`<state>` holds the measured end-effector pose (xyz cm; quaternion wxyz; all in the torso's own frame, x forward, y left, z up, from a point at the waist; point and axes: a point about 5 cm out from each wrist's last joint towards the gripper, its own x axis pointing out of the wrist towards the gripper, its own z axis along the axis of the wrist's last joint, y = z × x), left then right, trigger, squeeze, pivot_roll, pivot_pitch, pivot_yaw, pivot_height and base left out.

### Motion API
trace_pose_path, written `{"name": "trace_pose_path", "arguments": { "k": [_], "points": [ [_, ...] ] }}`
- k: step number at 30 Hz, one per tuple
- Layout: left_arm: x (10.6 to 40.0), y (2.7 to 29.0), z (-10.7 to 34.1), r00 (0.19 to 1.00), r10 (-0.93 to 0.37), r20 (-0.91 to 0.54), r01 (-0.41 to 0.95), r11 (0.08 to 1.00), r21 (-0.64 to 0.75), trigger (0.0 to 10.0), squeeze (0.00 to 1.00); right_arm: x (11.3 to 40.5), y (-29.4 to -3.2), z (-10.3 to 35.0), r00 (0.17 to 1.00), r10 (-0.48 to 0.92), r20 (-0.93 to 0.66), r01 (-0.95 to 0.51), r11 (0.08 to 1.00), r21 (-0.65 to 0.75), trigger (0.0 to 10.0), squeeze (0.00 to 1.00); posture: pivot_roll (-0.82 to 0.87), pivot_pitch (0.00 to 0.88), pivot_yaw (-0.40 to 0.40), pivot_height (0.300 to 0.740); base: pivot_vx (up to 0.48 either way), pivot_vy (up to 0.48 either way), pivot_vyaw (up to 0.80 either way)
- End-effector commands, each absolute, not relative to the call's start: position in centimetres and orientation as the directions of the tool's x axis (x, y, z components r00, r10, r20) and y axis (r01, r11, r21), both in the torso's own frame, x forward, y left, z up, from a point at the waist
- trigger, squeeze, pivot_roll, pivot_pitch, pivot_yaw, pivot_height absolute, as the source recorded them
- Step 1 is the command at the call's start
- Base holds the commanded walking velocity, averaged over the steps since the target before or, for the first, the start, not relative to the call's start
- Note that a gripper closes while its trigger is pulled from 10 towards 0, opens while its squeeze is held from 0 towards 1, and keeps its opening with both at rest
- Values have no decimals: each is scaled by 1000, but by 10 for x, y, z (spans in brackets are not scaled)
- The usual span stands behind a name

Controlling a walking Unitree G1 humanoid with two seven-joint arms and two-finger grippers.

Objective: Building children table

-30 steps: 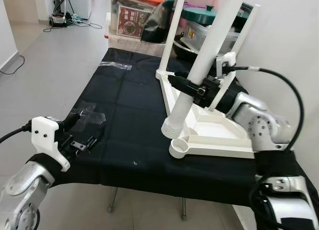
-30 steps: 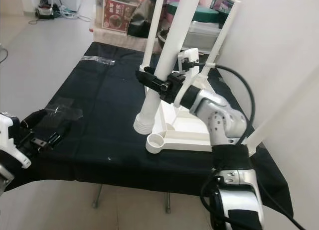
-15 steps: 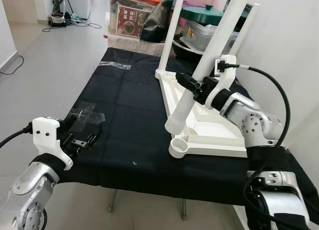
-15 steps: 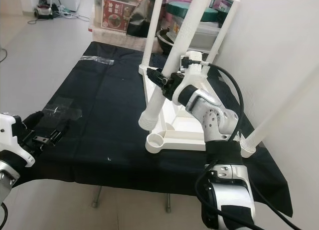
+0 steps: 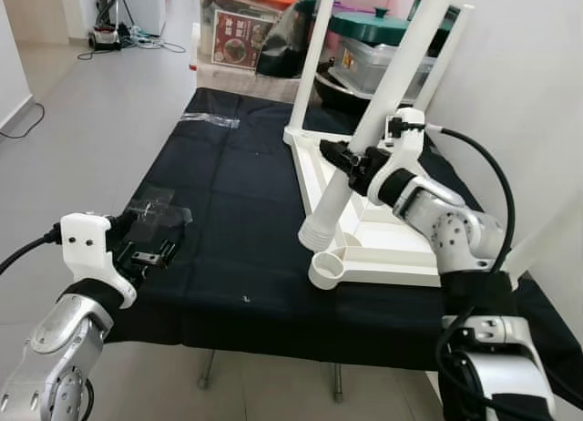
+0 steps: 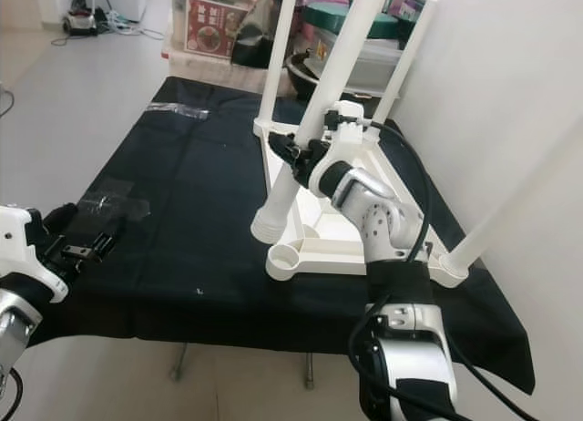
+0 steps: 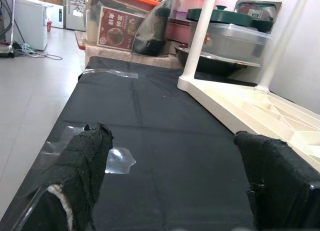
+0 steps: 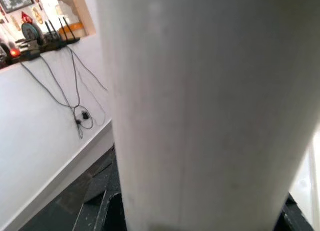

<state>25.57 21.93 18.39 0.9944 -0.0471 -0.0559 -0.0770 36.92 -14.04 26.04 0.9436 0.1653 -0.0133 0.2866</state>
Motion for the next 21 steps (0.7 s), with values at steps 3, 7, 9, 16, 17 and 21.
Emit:
{"name": "trace_pose_path", "arguments": {
  "k": [3,7,9,16,17,21],
  "points": [
    [257,217,184,982,-145,119,155,984,-85,10000,0,360,-138,256,844,508,174,-537,809,238,10000,0,123,0,-152,740,0,0,0],
    [257,213,186,978,-166,129,177,981,-79,10000,0,348,-130,249,836,501,223,-543,815,205,10000,0,124,0,-150,740,0,0,0],
    [258,213,186,978,-163,132,175,981,-80,10000,0,346,-128,249,831,506,230,-550,810,205,10000,0,123,0,-149,740,0,0,0],
    [260,210,186,975,-175,136,189,978,-94,10000,16,337,-118,249,757,595,269,-644,749,157,10000,0,126,0,-151,740,312,0,0],
    [260,210,186,975,-175,136,189,978,-94,10000,16,337,-118,249,757,595,269,-644,749,157,10000,0,126,0,-151,740,349,0,0],
    [259,209,186,974,-180,140,195,976,-99,10000,63,331,-114,250,706,652,277,-694,714,89,10000,0,127,0,-153,740,367,0,0]
  ]
}}
